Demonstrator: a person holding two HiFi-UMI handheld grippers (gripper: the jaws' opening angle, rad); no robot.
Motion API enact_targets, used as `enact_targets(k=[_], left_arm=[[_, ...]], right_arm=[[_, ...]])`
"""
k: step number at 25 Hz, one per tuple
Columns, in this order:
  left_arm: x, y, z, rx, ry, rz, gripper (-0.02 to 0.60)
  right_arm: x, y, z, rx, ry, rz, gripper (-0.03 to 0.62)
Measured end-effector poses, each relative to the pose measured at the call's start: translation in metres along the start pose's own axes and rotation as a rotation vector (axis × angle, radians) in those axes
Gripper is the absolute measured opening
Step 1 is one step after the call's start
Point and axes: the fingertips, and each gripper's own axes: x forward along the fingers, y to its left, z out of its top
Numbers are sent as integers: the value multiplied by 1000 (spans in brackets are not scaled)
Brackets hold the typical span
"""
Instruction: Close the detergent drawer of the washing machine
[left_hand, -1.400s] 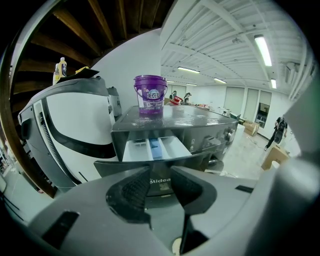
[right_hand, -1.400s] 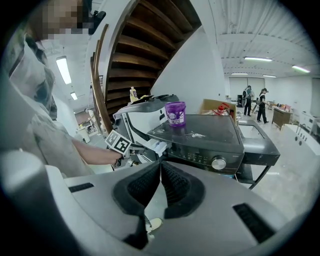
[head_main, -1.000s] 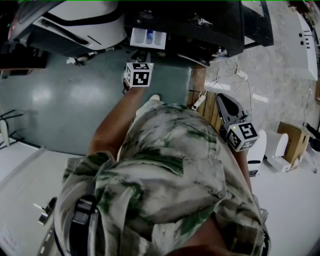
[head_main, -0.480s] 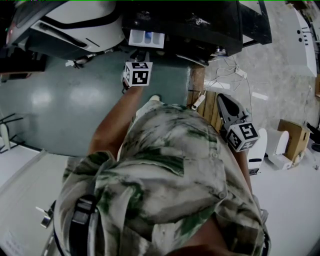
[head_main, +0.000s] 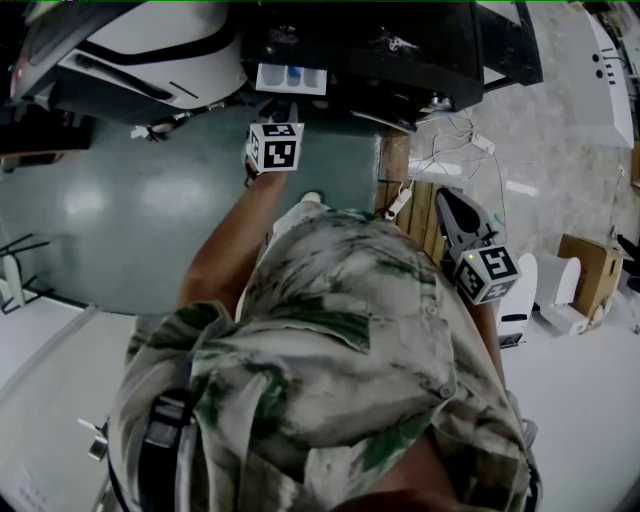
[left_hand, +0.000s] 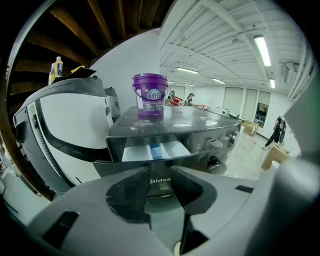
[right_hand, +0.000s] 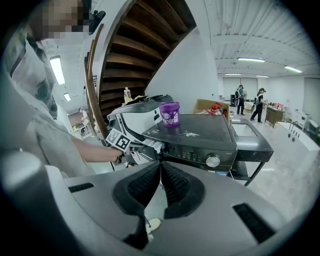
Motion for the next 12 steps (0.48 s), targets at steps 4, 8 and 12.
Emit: enact_targets(k=[4, 8, 12], left_arm=[[4, 2, 3, 5, -3, 2, 144], [9, 3, 5, 7, -2, -2, 144], [12, 5, 9, 10, -4, -1, 144]], right_arm=[[1, -2, -1, 7, 0, -8, 29], [2, -4, -2, 13, 2, -15, 30], [3, -4, 0, 19, -3, -21, 30]])
